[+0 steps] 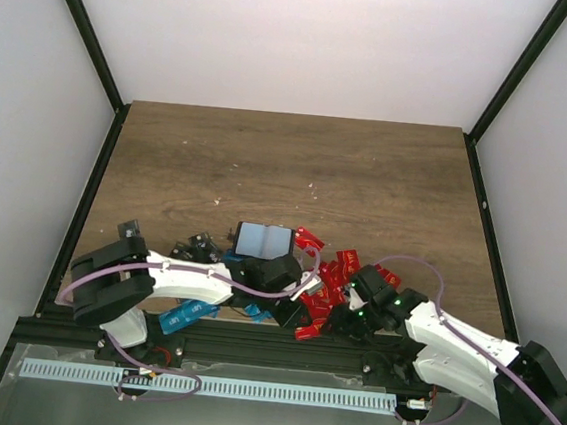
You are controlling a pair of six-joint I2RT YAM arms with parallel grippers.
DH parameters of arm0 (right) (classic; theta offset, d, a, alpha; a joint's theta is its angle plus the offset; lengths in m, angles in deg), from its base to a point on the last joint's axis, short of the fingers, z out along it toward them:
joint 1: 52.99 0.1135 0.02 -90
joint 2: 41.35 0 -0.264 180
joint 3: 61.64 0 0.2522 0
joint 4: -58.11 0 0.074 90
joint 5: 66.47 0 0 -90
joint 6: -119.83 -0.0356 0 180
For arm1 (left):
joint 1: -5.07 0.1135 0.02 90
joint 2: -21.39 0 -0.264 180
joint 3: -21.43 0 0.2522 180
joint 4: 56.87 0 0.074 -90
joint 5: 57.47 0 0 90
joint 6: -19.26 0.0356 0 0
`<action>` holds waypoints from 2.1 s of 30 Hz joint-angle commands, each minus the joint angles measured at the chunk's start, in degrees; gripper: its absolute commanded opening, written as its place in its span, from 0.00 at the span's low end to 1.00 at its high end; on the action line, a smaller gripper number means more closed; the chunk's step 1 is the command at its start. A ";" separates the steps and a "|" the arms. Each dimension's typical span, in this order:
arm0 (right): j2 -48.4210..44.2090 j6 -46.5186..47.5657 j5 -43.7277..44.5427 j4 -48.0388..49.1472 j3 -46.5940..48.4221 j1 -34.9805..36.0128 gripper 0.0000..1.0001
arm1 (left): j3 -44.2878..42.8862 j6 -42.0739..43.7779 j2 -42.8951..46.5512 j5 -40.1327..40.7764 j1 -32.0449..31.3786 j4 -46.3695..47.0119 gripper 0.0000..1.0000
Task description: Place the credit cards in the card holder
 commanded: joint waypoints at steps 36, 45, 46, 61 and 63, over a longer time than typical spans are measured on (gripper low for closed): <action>-5.93 1.05 2.82 -4.63 6.06 0.43 0.01 | 0.99 -1.00 8.80 0.50 5.33 -0.51 0.36; -2.96 8.01 7.71 -4.91 17.55 -0.04 0.01 | 2.05 1.03 18.49 2.14 11.34 -4.48 0.37; -3.20 9.22 7.64 -3.40 18.67 -0.09 0.01 | 2.32 1.86 19.84 1.82 12.07 -4.60 0.37; -6.88 31.00 -12.72 8.69 24.35 -0.10 0.01 | -0.52 10.19 34.62 -11.51 21.82 -2.52 0.57; -6.66 32.97 -15.55 7.28 25.12 -0.14 0.01 | -0.76 10.72 34.51 -16.23 21.76 -3.12 0.58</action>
